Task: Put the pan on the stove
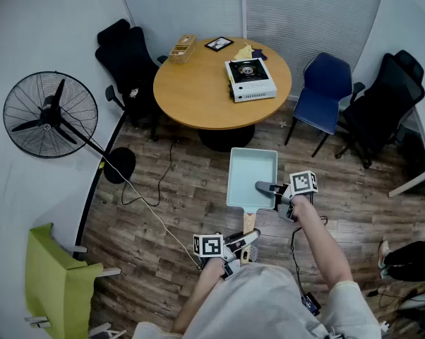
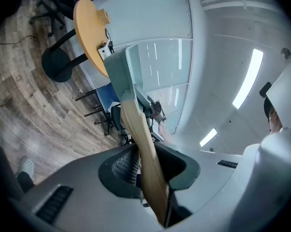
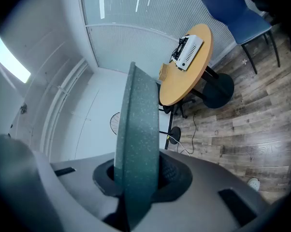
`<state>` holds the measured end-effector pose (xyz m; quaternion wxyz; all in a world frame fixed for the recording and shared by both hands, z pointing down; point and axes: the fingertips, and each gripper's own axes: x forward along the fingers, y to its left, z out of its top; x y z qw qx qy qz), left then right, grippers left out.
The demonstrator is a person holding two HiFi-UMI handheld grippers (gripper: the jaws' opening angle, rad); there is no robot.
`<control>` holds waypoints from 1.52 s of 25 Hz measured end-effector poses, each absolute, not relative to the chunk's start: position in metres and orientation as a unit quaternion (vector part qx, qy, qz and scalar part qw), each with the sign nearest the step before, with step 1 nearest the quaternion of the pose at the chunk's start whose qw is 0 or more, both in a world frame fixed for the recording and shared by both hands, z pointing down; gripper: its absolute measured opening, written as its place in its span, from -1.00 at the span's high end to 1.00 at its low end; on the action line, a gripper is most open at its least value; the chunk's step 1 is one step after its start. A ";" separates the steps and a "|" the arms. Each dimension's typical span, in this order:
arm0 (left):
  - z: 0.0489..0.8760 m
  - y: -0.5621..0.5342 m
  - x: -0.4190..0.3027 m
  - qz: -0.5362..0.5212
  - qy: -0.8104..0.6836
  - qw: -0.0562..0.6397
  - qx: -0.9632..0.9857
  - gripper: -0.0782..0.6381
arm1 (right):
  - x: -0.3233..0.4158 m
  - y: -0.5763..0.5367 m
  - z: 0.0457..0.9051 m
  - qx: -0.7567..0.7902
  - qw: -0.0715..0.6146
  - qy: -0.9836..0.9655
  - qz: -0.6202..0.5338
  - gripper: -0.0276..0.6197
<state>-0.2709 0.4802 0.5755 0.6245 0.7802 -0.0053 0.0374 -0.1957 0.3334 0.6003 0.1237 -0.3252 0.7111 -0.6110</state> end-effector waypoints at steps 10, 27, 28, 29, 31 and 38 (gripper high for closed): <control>0.575 0.492 -0.252 0.041 -0.008 0.623 0.781 0.49 | -0.179 0.341 0.597 -0.323 0.114 0.723 -0.600 0.65; 0.574 0.465 -0.241 0.042 0.001 0.625 0.780 0.49 | -0.163 0.313 0.595 -0.330 0.142 0.725 -0.588 0.64; 0.575 0.460 -0.239 0.044 0.003 0.626 0.778 0.49 | -0.160 0.308 0.595 -0.332 0.139 0.726 -0.585 0.64; 0.576 0.455 -0.236 0.045 0.005 0.628 0.777 0.49 | -0.158 0.303 0.596 -0.336 0.135 0.726 -0.584 0.64; 0.577 0.443 -0.232 0.045 0.008 0.631 0.775 0.49 | -0.152 0.290 0.598 -0.343 0.129 0.723 -0.586 0.64; 0.571 0.376 -0.207 0.054 0.020 0.628 0.776 0.49 | -0.124 0.228 0.589 -0.347 0.163 0.713 -0.587 0.63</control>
